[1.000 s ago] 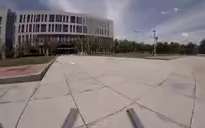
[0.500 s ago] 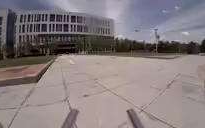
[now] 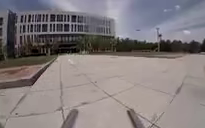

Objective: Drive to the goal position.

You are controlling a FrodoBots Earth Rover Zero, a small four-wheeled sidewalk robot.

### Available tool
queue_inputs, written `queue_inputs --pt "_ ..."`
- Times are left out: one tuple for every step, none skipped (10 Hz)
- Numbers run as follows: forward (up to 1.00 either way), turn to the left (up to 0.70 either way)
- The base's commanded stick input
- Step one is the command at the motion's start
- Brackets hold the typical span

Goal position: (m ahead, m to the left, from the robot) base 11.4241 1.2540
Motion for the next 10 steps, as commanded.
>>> queue_inputs --pt "0.50 0.00" --pt "0.50 0.00" --pt "0.50 0.00" --pt "0.50 0.00" --pt "0.50 0.00" --pt "0.50 0.00" --pt "0.50 0.00" --pt "0.50 0.00" --pt "0.50 0.00" --pt "0.50 0.00"
